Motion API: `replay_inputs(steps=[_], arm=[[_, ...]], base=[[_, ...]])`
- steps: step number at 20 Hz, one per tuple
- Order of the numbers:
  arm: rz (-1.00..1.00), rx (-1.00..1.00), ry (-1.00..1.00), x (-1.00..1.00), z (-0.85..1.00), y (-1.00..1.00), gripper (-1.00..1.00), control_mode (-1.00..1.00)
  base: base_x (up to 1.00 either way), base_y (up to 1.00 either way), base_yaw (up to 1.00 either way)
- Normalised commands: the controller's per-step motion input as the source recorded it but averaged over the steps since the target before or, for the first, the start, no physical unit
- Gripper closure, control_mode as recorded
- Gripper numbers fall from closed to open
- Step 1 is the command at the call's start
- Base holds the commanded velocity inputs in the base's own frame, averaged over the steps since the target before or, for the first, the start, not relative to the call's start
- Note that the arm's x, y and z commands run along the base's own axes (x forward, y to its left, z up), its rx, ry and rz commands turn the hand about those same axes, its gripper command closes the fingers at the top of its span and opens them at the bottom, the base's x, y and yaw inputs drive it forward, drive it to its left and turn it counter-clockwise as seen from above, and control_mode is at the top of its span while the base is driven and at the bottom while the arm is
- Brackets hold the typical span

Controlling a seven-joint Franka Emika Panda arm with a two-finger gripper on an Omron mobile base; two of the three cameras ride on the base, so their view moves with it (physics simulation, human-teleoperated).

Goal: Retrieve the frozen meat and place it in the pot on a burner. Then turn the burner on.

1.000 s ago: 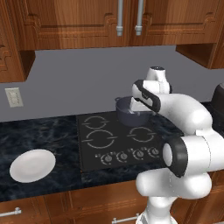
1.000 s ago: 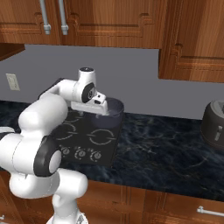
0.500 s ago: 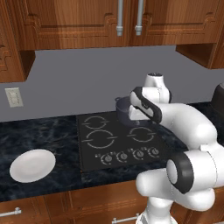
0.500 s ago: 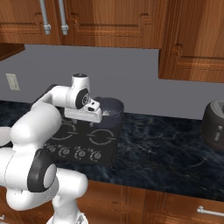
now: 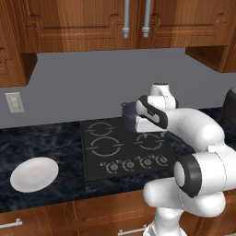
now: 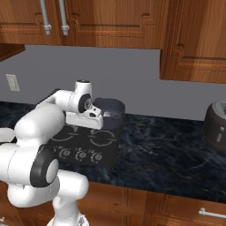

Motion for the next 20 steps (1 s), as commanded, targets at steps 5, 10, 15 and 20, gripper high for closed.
replay_inputs(steps=[5, 10, 15, 20], arm=[[0.00, 0.00, 0.00, -0.23, -0.08, 0.08, -1.00, -1.00], [0.00, 0.00, 0.00, -0.21, -0.09, 0.19, -1.00, -1.00], [0.00, -0.01, -0.03, -0.25, -0.28, 0.21, -1.00, -1.00], [0.00, 0.00, -0.09, -0.03, -0.19, -0.02, -1.00, -1.00]], base=[[0.00, 0.00, 0.00], [0.00, 0.00, 0.00], [0.00, 0.00, 0.00], [0.00, 0.00, 0.00]])
